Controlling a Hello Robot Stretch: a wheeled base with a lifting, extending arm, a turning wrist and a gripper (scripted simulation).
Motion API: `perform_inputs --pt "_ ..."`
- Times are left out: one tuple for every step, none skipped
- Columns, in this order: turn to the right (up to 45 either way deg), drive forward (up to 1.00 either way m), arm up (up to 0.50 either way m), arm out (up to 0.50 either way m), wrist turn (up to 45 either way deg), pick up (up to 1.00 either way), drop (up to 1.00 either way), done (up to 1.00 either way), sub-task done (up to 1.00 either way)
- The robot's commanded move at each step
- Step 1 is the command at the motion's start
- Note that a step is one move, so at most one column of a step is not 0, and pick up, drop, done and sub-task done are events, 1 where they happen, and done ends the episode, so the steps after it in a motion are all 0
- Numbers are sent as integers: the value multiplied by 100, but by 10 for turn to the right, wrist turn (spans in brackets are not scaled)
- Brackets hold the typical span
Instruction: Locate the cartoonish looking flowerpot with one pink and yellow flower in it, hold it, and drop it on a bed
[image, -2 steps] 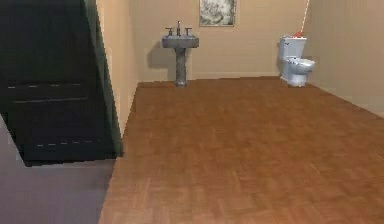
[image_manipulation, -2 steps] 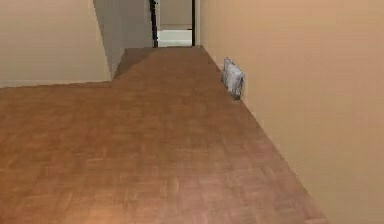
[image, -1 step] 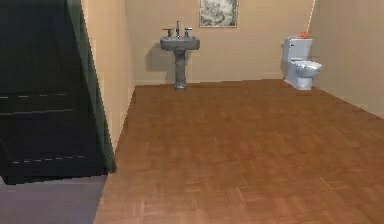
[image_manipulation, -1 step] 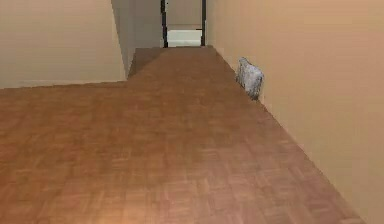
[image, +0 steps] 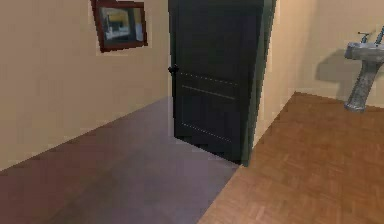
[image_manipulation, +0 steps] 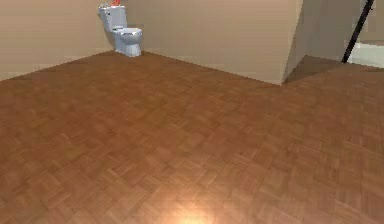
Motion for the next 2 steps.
perform_inputs --pt "-60 0 0 0 0 0 0 0 0" --pt "0 55 0 0 0 0 0 0 0"
